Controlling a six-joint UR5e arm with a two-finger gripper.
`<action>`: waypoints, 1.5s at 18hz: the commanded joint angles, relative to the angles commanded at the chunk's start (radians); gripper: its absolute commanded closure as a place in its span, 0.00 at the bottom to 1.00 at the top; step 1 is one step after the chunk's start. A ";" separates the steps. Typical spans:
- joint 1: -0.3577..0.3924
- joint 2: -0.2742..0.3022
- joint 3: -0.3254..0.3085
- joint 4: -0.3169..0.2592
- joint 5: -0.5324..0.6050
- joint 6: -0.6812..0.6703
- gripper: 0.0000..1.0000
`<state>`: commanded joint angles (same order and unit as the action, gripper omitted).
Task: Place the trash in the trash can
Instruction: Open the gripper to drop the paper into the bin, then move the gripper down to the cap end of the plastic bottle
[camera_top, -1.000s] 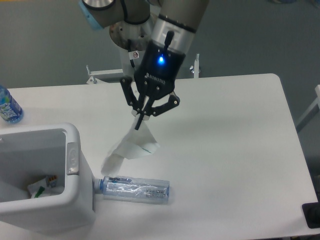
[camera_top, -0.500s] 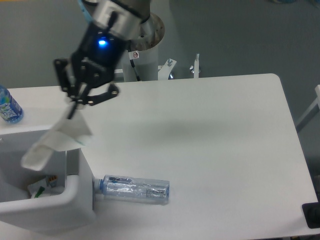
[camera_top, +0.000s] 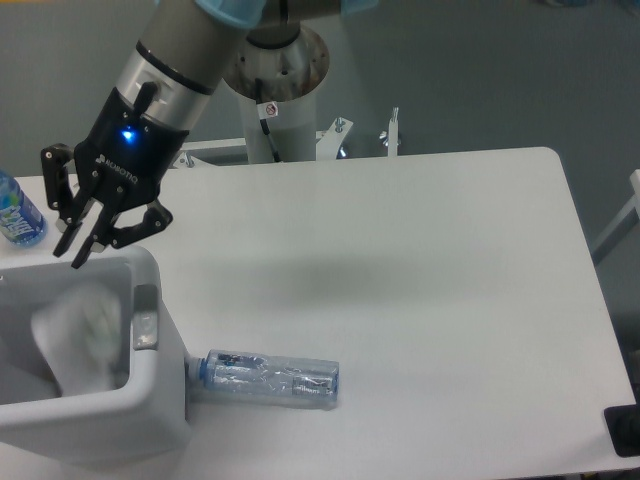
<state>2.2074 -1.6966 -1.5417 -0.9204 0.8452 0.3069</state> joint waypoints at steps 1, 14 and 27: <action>0.006 -0.002 0.005 0.000 0.000 -0.018 0.00; 0.249 -0.046 0.003 0.003 0.199 -0.129 0.00; 0.239 -0.271 0.008 0.005 0.557 -0.492 0.00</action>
<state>2.4467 -1.9679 -1.5341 -0.9158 1.4021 -0.1855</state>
